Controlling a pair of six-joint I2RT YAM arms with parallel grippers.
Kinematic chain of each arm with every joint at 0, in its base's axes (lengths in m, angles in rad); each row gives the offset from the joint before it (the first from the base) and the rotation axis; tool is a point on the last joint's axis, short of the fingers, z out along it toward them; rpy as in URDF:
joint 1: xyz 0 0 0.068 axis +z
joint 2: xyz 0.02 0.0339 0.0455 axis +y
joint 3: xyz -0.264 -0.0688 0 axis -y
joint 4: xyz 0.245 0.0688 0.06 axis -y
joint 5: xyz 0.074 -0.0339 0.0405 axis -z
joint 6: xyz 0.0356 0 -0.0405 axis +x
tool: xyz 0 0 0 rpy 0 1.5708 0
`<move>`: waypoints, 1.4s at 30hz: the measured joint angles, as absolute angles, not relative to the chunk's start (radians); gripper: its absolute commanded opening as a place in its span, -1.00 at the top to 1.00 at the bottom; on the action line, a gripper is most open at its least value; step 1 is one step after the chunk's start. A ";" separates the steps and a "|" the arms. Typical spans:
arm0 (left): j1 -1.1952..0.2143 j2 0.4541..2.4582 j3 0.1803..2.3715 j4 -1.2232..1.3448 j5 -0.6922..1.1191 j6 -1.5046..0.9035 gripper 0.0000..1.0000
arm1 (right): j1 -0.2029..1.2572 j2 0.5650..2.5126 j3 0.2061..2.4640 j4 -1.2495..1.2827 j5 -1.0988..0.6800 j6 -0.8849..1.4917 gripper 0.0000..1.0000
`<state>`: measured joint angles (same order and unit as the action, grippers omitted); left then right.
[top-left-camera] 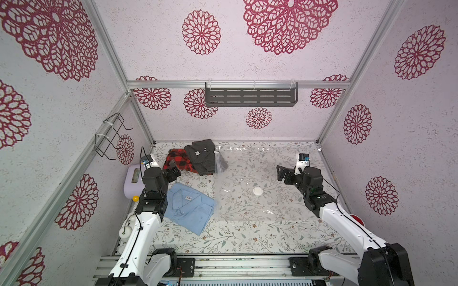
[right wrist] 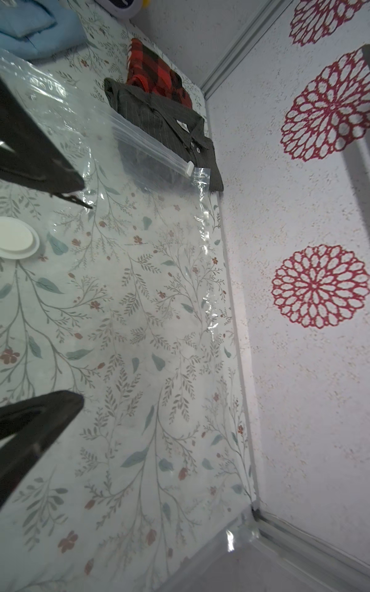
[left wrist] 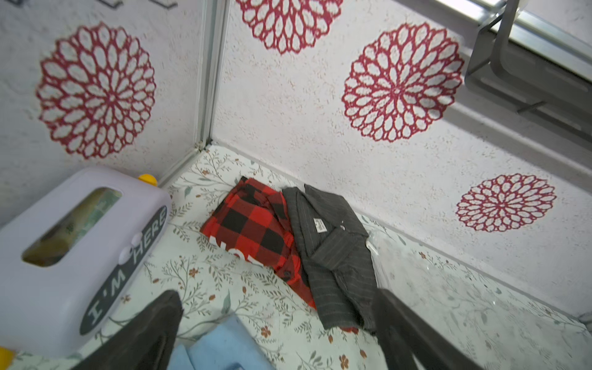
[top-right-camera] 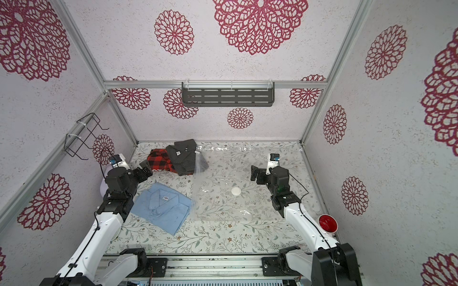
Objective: Place the folded shirt into the vacuum bag
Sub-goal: Move the vacuum bag to the center of the board.
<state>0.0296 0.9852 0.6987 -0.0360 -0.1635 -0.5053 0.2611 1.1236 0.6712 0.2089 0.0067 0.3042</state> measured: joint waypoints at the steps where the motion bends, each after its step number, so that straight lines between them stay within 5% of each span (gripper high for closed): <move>1: 0.030 0.989 0.682 -0.039 -0.147 -0.535 -0.95 | 0.258 1.125 0.671 0.194 -0.005 0.318 -0.99; 18: -0.105 1.390 0.677 0.042 0.251 -0.718 -0.95 | 0.263 1.398 0.748 0.044 -0.140 0.377 -0.99; 29: -0.268 1.590 0.792 0.082 0.292 -0.724 -0.95 | 0.215 1.653 0.805 0.028 -0.179 0.382 -0.99; 42: -0.379 1.682 0.838 0.138 0.315 -0.752 -0.95 | 0.026 1.672 0.818 0.047 -0.184 0.385 -0.99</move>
<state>-0.3786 1.6821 0.8379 0.1383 0.3145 -0.7525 0.0261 1.6722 0.8177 0.0467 -0.1837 0.3847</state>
